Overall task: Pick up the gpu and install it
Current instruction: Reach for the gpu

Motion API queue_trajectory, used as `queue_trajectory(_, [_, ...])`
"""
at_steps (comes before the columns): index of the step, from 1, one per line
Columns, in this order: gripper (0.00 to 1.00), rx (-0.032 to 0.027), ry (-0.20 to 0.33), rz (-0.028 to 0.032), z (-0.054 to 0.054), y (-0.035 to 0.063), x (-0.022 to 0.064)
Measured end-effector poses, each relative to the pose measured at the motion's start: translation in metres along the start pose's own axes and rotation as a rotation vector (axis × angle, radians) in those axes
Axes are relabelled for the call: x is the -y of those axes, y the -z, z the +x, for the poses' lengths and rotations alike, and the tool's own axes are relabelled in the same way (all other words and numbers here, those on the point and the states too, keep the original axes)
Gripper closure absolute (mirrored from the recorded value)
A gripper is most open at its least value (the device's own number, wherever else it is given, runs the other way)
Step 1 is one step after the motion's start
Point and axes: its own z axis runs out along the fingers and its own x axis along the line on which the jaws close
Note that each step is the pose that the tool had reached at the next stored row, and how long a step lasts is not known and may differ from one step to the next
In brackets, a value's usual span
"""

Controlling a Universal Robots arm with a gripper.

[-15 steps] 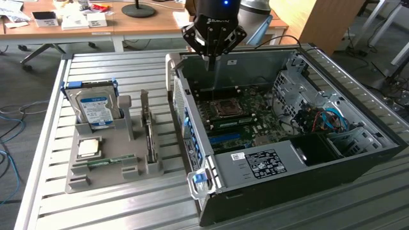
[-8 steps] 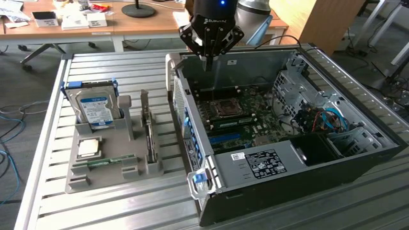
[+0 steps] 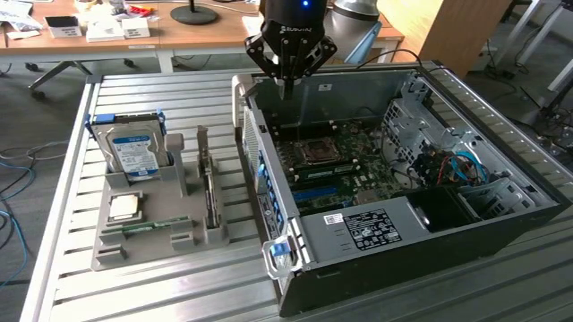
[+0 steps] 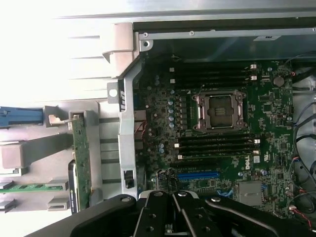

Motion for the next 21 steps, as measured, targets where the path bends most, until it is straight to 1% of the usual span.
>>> queue_trajectory(6, [0.89,0.0,0.0,-0.0001,0.006,0.0001,0.0005])
queue_trajectory(13, [0.89,0.0001,0.0,-0.0002,0.007,0.0001,0.0005])
queue_trajectory(21, [0.89,0.0,0.0,0.0,0.013,0.0003,0.0009])
